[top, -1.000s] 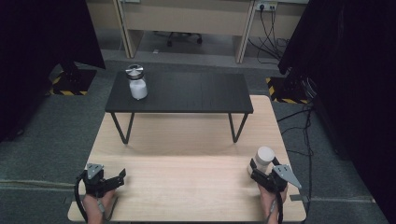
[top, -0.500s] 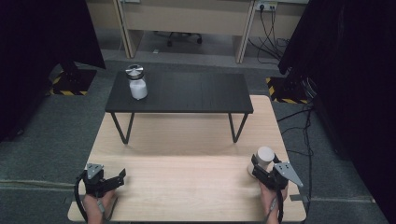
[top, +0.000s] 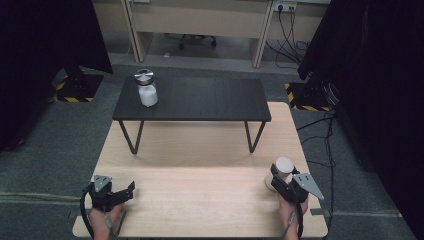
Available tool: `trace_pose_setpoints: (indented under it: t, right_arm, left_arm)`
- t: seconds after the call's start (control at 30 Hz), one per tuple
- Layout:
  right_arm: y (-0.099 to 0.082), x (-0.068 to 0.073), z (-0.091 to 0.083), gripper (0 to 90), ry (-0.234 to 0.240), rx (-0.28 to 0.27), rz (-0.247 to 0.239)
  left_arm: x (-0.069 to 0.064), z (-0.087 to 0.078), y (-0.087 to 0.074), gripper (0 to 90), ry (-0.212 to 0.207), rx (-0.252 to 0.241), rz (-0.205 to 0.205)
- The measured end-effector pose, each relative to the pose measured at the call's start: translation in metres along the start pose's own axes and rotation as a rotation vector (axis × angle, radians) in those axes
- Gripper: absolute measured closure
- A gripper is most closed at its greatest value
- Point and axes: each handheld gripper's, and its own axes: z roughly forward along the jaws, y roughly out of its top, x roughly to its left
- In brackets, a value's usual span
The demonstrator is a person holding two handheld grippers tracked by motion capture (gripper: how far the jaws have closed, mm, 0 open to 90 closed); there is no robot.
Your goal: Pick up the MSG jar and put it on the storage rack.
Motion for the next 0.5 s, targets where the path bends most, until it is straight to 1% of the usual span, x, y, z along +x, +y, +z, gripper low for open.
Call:
trace_pose_setpoints:
  t: [0.2, 0.3, 0.5]
  right_arm:
    - [-0.001, 0.0014, -0.0002, 34.0, -0.005, -0.004, -0.003]
    - [-0.0027, 0.002, -0.0001, 34.1, -0.008, -0.011, 0.001]
    - [0.0007, 0.0024, -0.0001, 34.1, -0.017, -0.001, 0.011]
  left_arm:
    - [0.0008, -0.0005, -0.0003, 0.0, -0.001, -0.002, -0.009]
    - [0.0022, -0.0007, -0.0012, 0.0, -0.011, -0.007, -0.007]
    - [0.0014, -0.0003, -0.0004, 0.0, -0.006, -0.003, -0.007]
